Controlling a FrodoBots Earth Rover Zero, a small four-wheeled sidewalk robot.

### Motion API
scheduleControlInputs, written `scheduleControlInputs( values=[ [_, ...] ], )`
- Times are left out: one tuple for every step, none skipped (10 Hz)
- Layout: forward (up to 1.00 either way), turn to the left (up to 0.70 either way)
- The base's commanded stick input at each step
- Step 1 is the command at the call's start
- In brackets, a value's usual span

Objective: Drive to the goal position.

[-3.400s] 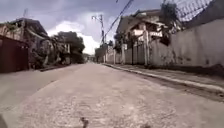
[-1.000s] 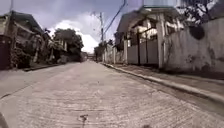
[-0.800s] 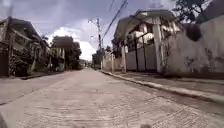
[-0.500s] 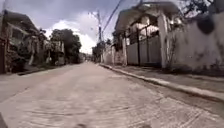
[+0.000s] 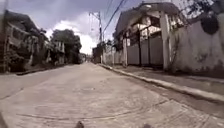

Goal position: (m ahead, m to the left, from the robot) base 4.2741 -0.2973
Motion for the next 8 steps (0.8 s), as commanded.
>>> scheduleControlInputs(
  values=[
    [0.85, 0.03],
    [0.85, -0.01],
    [0.85, -0.04],
    [0.85, -0.06],
    [0.85, -0.09],
    [0.85, -0.12],
    [0.85, -0.15],
    [0.85, -0.17]
  ],
)
